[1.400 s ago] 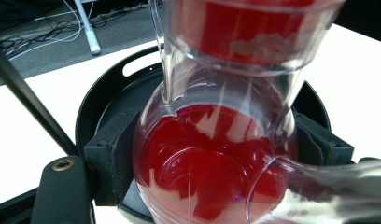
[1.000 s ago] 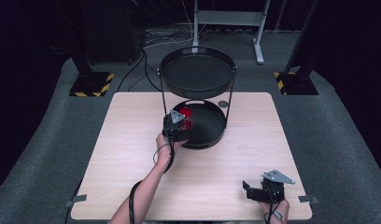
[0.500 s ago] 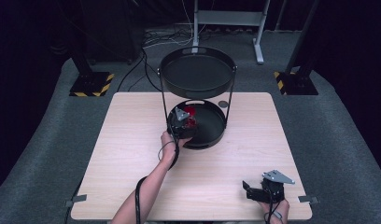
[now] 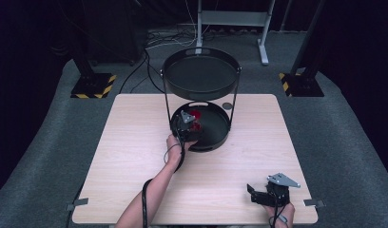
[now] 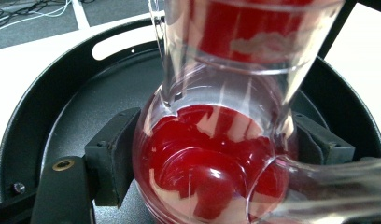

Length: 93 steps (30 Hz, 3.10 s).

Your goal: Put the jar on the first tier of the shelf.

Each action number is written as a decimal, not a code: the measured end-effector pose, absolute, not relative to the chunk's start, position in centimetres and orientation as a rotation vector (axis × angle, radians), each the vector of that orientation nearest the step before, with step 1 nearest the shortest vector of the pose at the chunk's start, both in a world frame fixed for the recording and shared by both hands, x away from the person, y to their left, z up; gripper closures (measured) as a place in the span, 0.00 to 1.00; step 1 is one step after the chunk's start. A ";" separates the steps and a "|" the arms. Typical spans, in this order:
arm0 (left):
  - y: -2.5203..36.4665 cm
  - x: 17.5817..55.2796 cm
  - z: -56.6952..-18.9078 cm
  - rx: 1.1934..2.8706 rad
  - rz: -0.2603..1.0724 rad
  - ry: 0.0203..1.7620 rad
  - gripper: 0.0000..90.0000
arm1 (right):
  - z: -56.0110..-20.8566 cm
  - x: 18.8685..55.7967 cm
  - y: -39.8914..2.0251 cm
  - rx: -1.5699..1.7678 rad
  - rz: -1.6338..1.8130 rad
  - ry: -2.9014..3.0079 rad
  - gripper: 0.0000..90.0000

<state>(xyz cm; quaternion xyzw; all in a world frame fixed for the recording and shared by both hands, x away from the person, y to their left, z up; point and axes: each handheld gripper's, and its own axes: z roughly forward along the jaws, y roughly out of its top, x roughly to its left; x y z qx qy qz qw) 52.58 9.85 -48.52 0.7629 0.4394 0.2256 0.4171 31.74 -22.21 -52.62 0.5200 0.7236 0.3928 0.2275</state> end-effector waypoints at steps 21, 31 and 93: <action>10.1 52.9 -50.3 1.930 0.541 1.148 0.29 | -52.6 31.7 -22.2 1.433 1.080 1.990 0.05; 10.3 52.8 -50.9 1.922 0.545 1.156 0.29 | -52.6 31.7 -22.2 1.433 1.080 1.989 0.05; 14.1 48.7 -47.7 2.027 0.535 1.087 0.00 | -52.6 31.8 -22.1 1.439 1.071 2.004 0.04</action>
